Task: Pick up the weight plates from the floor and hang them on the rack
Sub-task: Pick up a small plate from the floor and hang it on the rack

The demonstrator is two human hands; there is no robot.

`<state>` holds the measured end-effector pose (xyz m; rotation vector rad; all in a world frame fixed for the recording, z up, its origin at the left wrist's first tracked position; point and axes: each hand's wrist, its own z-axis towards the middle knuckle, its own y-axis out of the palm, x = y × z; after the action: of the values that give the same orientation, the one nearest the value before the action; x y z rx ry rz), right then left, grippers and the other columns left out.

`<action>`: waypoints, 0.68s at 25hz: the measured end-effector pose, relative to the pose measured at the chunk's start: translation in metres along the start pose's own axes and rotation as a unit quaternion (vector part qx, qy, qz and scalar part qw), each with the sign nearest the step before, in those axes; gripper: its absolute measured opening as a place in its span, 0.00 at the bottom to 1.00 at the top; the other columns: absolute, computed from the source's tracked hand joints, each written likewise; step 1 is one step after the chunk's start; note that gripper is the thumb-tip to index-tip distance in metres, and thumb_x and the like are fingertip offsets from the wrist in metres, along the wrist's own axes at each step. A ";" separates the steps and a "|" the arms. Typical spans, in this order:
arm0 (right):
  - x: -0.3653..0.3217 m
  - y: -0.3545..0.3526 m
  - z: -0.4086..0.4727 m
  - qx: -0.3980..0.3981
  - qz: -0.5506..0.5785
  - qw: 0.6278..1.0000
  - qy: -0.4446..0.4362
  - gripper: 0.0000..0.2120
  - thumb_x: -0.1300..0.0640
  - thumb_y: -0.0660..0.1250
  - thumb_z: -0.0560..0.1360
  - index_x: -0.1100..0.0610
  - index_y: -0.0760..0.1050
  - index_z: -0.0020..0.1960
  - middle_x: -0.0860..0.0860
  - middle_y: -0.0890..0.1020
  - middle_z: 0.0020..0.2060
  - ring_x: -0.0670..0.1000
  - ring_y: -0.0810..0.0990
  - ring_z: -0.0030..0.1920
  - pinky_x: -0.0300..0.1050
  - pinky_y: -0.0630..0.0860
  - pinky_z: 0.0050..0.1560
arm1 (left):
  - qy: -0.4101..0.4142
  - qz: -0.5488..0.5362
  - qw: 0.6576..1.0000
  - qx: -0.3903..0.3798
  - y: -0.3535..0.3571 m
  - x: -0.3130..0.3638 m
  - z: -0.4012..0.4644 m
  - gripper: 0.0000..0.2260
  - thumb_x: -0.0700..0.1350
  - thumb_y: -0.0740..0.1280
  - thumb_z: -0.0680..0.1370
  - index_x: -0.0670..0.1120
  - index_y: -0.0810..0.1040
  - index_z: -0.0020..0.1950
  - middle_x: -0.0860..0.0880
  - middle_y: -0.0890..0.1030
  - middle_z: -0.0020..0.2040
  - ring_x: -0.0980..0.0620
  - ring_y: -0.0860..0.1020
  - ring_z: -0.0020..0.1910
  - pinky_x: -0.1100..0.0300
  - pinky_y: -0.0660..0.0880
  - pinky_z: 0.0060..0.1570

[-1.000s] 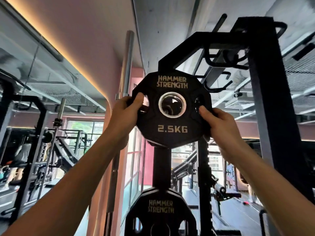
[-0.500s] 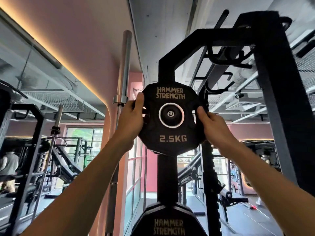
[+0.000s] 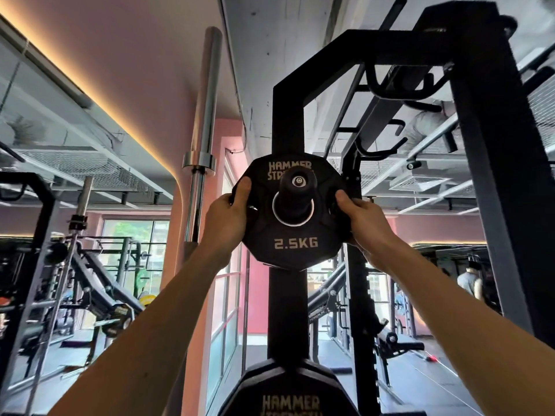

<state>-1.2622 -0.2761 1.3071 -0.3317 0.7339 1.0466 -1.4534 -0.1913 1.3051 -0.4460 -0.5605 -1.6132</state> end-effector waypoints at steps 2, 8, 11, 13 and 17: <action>0.007 -0.001 0.004 -0.001 0.010 1.000 0.001 0.11 0.50 0.64 0.80 0.56 0.79 0.47 0.58 0.85 0.49 0.55 0.84 0.47 0.56 0.80 0.57 | 0.014 0.004 1.000 -0.002 0.001 -0.008 0.005 0.21 0.61 0.58 0.81 0.48 0.81 0.46 0.51 0.83 0.42 0.55 0.80 0.41 0.63 0.72 0.38; 0.021 0.000 0.007 -0.007 0.028 0.999 -0.020 0.11 0.48 0.63 0.80 0.53 0.79 0.50 0.56 0.85 0.50 0.52 0.85 0.48 0.48 0.81 0.50 | 0.026 -0.011 1.000 -0.011 0.007 -0.022 0.010 0.19 0.61 0.57 0.82 0.49 0.80 0.49 0.51 0.83 0.46 0.55 0.81 0.44 0.62 0.75 0.42; 0.028 -0.001 -0.006 -0.018 0.046 0.998 -0.032 0.11 0.46 0.61 0.81 0.50 0.78 0.53 0.50 0.86 0.49 0.46 0.85 0.48 0.38 0.80 0.42 | 0.012 -0.016 0.999 -0.038 0.006 -0.029 0.004 0.18 0.59 0.59 0.81 0.47 0.76 0.59 0.50 0.82 0.52 0.53 0.81 0.51 0.60 0.77 0.48; 0.032 -0.004 -0.021 -0.015 0.051 0.998 -0.037 0.12 0.46 0.60 0.81 0.51 0.79 0.51 0.47 0.87 0.45 0.44 0.85 0.46 0.37 0.81 0.42 | 0.011 0.007 0.999 -0.040 0.003 -0.036 -0.007 0.20 0.58 0.60 0.81 0.47 0.71 0.67 0.50 0.80 0.56 0.51 0.80 0.54 0.54 0.79 0.53; 0.043 -0.014 -0.056 0.010 0.003 0.999 -0.030 0.17 0.43 0.61 0.80 0.56 0.78 0.49 0.52 0.85 0.43 0.51 0.85 0.46 0.53 0.81 0.55 | -0.002 0.035 0.999 -0.025 -0.014 -0.051 -0.046 0.11 0.54 0.62 0.81 0.51 0.72 0.61 0.48 0.82 0.45 0.52 0.83 0.41 0.53 0.80 0.43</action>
<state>-1.2586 -0.2863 1.2356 -0.2795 0.6915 1.0506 -1.4603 -0.1768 1.2373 -0.4999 -0.5027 -1.5616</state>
